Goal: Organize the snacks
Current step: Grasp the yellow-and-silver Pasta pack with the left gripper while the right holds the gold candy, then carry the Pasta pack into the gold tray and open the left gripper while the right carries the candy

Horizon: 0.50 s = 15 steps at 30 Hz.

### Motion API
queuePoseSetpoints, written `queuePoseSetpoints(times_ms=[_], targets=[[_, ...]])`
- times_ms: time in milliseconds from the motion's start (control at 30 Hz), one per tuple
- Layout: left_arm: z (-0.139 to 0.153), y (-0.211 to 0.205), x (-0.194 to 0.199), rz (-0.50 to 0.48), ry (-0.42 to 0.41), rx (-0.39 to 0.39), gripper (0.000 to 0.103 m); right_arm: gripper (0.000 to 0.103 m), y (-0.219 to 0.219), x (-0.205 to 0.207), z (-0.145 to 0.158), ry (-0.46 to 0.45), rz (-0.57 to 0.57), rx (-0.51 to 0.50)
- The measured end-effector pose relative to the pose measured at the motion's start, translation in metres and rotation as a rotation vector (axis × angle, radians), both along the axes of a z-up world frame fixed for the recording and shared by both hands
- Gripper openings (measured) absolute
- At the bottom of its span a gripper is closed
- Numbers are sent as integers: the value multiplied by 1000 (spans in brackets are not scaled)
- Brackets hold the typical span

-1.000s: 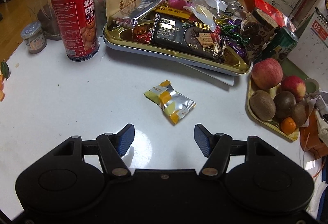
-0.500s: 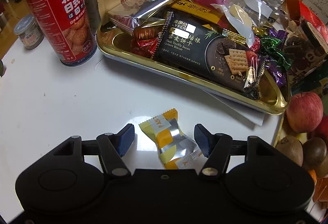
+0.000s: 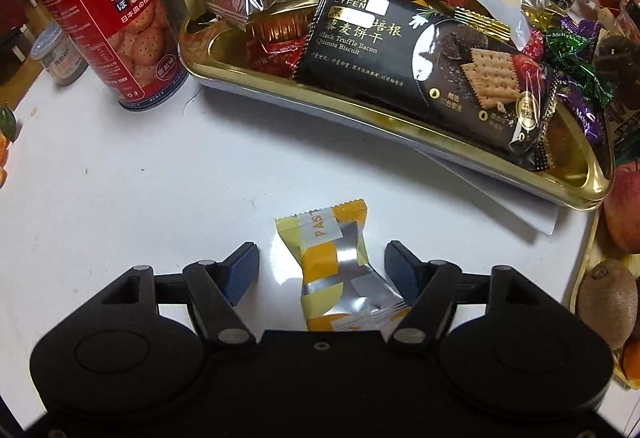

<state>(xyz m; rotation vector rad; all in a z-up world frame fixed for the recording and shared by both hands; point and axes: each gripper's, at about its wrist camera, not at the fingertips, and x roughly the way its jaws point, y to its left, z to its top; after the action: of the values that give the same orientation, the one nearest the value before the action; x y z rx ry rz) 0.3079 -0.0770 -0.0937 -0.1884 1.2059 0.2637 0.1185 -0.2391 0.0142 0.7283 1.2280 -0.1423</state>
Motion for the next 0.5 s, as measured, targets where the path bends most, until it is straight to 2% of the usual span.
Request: queuePoseSetpoints(times_ms=[33, 67, 100, 133, 300, 500], targets=[[0, 0, -1, -8, 4, -7, 70, 20, -1, 0, 0, -2, -3, 1], [1, 0, -1, -17, 4, -14, 63, 20, -3, 0, 0, -4, -7, 0], [3, -1, -1, -31, 0, -12, 51, 20, -4, 0, 0, -5, -10, -3], [5, -2, 3, -48, -4, -15, 43, 20, -5, 0, 1, -5, -17, -7], [14, 6, 9, -66, 3, -76, 41, 20, -10, 0, 0, -2, -41, 3], [31, -4, -5, -132, 6, -5, 41, 20, -9, -2, 3, -9, -42, -17]])
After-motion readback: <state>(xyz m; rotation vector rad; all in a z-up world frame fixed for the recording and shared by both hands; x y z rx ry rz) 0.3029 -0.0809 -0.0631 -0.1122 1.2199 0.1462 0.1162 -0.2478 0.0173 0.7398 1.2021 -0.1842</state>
